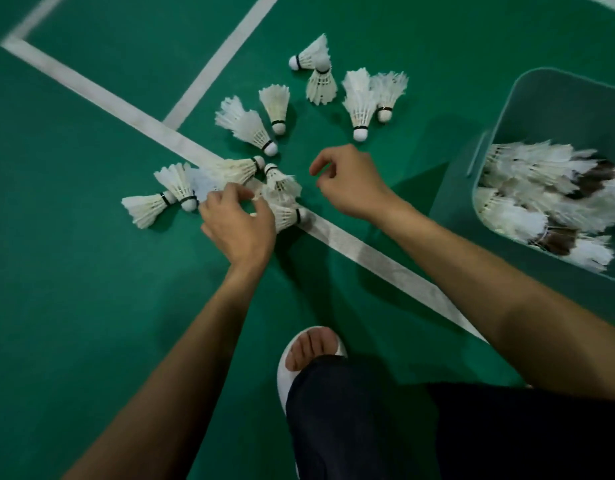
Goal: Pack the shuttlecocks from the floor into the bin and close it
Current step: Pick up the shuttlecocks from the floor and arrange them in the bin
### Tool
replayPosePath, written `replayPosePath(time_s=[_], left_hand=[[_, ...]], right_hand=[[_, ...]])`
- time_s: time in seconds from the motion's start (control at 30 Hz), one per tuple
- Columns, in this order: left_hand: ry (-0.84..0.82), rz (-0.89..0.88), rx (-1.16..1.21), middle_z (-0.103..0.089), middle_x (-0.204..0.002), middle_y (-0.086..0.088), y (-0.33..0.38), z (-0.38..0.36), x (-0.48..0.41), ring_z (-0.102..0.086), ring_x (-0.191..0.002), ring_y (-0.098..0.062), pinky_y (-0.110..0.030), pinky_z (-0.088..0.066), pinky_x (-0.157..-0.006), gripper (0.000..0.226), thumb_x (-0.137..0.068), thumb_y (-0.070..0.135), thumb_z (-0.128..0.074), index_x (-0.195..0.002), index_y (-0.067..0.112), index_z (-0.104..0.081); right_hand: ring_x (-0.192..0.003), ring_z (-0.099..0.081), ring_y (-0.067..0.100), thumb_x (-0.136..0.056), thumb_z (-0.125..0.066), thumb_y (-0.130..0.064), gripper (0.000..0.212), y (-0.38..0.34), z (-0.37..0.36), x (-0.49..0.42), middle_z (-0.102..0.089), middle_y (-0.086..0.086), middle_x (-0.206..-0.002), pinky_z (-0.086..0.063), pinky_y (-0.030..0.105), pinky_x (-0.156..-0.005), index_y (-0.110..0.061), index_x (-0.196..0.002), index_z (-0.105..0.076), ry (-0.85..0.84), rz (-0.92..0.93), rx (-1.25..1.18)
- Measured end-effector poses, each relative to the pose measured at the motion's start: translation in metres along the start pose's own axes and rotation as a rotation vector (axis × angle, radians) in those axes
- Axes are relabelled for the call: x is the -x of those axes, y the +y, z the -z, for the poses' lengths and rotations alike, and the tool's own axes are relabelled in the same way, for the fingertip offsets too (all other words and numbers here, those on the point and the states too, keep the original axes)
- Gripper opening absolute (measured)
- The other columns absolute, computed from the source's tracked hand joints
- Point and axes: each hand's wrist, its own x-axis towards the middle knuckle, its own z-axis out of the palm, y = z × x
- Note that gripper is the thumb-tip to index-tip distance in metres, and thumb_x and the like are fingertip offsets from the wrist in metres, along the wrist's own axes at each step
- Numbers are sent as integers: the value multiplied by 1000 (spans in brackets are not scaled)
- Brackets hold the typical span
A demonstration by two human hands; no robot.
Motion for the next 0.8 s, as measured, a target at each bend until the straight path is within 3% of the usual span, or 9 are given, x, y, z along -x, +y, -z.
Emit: replayPosePath(time_s=[0.1,0.2,0.33,0.43,0.57,0.7,0.8], left_hand=[[-175,-129,-218,-55,-118,-4,-22,-7,7,-45,-120,-30,-53,-34,-106,48,-73,55,-58,-110,25,-64],[-333,-226,-364,-50,-133,-5,-37,-15,8,-39,-129,-33,-55,-42,-98,72,-66,71,-66,-125,31,-57],[-296,-286,-334,-57,-119,-4,-37,-15,-1,-51,-114,-31,-46,-46,-87,54,-73,56,-75,-118,30,-65],[-333,-252,-203,-63,-103,1,-29,-12,-2,-62,-94,-27,-39,-50,-74,38,-78,44,-71,-112,30,-62],[-298,-223,-39,-67,-86,12,-10,-6,9,-62,-78,-16,-30,-39,-63,28,-77,51,-70,-91,29,-61],[-335,-168,120,-64,-79,14,16,-2,13,-63,-75,-14,-30,-42,-62,27,-73,46,-75,-83,27,-59],[-497,-58,431,-68,-80,9,35,-2,12,-63,-71,-8,-32,-51,-67,27,-72,24,-78,-93,20,-62]], right_hand=[[-115,-57,28,-89,-59,-9,31,-4,-24,-4,-66,8,-120,-51,42,-93,-20,-114,-74,-68,165,264],[-132,-40,33,-92,-57,-11,34,-11,-40,-5,-44,13,-147,-45,46,-100,-14,-124,-68,-253,258,441],[-115,-48,34,-93,-55,-19,24,-6,-51,-11,-49,14,-130,-46,47,-92,-8,-114,-58,-291,213,455],[-110,-54,32,-94,-56,-26,28,0,-47,-11,-55,13,-121,-48,46,-93,-6,-114,-59,-151,126,370],[-106,-59,28,-99,-50,-31,34,-4,-32,-5,-63,12,-119,-49,41,-93,-5,-115,-64,102,52,228],[-105,-62,23,-97,-52,-42,42,-3,-13,-1,-68,7,-116,-51,37,-91,-8,-113,-69,218,5,121],[-105,-65,22,-92,-62,-51,51,-1,-6,10,-69,6,-120,-52,35,-94,-9,-121,-67,243,-15,81]])
